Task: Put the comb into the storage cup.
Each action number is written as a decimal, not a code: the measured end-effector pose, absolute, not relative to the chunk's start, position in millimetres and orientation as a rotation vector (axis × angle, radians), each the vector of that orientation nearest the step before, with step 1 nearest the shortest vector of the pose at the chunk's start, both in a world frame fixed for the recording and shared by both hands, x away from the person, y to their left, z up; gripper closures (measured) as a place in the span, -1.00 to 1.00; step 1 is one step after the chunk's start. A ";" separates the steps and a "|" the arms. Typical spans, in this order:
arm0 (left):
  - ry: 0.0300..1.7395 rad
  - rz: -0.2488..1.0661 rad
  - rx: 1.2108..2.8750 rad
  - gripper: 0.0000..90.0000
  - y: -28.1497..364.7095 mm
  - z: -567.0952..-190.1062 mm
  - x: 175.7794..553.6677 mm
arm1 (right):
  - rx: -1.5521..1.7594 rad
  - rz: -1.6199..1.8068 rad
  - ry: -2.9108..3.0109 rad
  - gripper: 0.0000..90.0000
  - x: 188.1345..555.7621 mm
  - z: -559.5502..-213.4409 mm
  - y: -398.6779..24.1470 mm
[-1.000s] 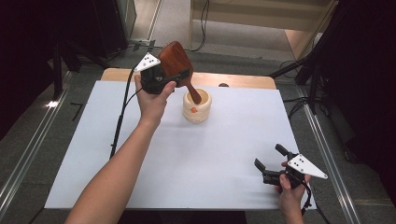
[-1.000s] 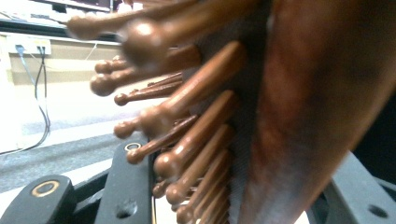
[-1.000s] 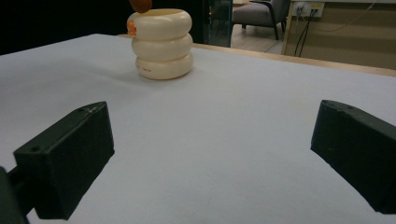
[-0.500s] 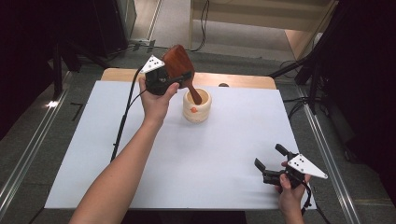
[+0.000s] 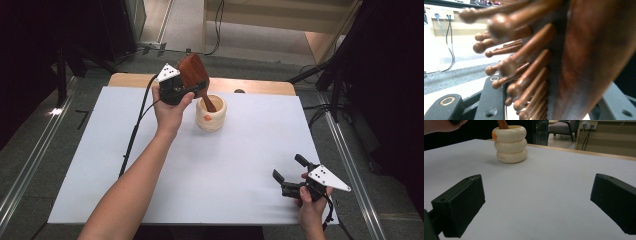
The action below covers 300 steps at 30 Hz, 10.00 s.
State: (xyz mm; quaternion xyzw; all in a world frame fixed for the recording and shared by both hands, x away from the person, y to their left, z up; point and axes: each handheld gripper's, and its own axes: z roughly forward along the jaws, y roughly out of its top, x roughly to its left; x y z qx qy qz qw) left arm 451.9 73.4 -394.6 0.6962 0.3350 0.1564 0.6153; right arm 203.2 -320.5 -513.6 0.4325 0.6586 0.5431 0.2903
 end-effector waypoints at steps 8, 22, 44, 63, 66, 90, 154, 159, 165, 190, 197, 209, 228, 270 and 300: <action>0.779 0.361 1.604 0.17 71.2 -400.1 452.9 | 1.157 1.448 1.754 -1.00 203.4 -513.6 -320.5; 0.817 0.349 1.605 0.16 70.8 -415.4 454.6 | 1.149 1.442 1.757 -1.00 203.7 -513.8 -320.4; 0.900 0.366 1.609 0.15 59.8 -433.4 456.5 | 1.153 1.444 1.755 -1.00 203.8 -513.8 -320.4; 0.946 0.333 1.614 0.09 57.1 -442.4 461.0 | 1.153 1.441 1.755 -1.00 204.0 -514.1 -319.9; 0.949 0.324 1.618 0.06 58.0 -443.4 462.0 | 1.153 1.441 1.755 -1.00 204.1 -514.1 -319.9; 0.950 0.286 1.656 -1.00 65.3 -440.5 460.6 | 1.159 1.438 1.756 -1.00 204.4 -514.4 -319.2; 0.843 0.368 1.648 -0.99 129.4 -430.5 390.7 | 1.158 1.413 1.763 -1.00 204.9 -514.6 -317.2; 0.833 0.370 1.644 -0.99 137.2 -431.0 381.3 | 1.158 1.412 1.762 -1.00 204.9 -514.6 -317.1; 0.812 0.377 1.656 -0.99 144.4 -432.7 370.1 | 1.160 1.409 1.763 -1.00 204.7 -514.6 -316.8; 0.776 0.441 1.651 -0.99 182.4 -429.6 323.5 | 1.163 1.402 1.765 -1.00 204.0 -514.5 -315.9; 0.778 0.451 1.642 -0.99 196.8 -432.0 311.8 | 1.165 1.398 1.762 -1.00 204.4 -514.9 -315.8; 0.797 0.471 1.637 -0.99 224.5 -438.5 292.3 | 1.166 1.392 1.765 -1.00 204.0 -514.7 -315.3; 0.811 0.522 1.630 -0.99 255.8 -444.8 262.5 | 1.176 1.389 1.753 -1.00 203.7 -514.9 -315.7; 0.875 0.605 1.715 -0.99 311.6 -476.6 235.0 | 1.175 1.388 1.764 -1.00 204.2 -516.1 -316.5; 0.914 0.585 1.690 -0.99 322.6 -487.8 236.7 | 1.172 1.387 1.771 -1.00 205.2 -516.6 -315.9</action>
